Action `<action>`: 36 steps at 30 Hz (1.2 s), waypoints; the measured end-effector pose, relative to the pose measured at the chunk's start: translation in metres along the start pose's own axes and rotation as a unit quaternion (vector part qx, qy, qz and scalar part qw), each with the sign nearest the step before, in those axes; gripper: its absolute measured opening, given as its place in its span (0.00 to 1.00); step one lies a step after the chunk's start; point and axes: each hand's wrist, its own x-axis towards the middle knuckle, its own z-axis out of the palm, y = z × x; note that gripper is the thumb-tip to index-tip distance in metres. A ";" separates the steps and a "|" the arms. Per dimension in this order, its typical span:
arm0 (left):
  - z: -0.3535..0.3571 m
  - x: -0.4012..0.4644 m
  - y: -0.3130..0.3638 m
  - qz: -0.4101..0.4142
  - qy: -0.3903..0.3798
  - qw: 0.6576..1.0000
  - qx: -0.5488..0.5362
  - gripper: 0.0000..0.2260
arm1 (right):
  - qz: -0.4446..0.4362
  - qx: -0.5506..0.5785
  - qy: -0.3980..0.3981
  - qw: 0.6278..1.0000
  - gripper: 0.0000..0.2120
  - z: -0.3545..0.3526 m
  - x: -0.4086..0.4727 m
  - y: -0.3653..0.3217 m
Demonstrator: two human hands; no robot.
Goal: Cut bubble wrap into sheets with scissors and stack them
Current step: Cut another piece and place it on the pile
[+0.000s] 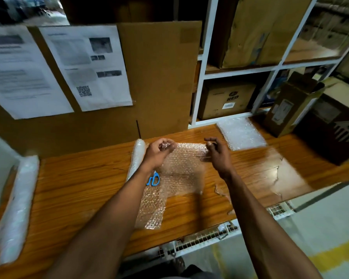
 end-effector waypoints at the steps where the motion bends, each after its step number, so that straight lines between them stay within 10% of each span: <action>1: 0.000 -0.003 0.002 -0.006 -0.006 1.000 -0.006 0.14 | 0.015 0.022 0.001 1.000 0.09 0.001 -0.003 -0.004; 12: 0.016 -0.027 0.021 0.004 0.089 0.996 0.014 0.14 | 0.097 0.094 -0.092 0.986 0.08 -0.007 -0.044 -0.016; 16: 0.022 -0.023 0.014 -0.072 0.030 0.996 -0.052 0.31 | 0.088 0.121 -0.076 0.986 0.09 -0.015 -0.032 -0.016; 24: 0.073 0.016 0.023 -0.099 0.077 0.992 -0.014 0.12 | 0.180 0.154 -0.126 0.963 0.23 -0.058 0.005 0.001; 28: 0.112 0.054 0.021 -0.124 0.101 0.987 0.018 0.29 | 0.183 0.108 -0.171 0.962 0.28 -0.098 0.039 0.021; 36: 0.210 0.119 0.024 -0.181 0.036 0.978 -0.097 0.37 | 0.173 0.087 -0.115 0.974 0.04 -0.179 0.129 0.047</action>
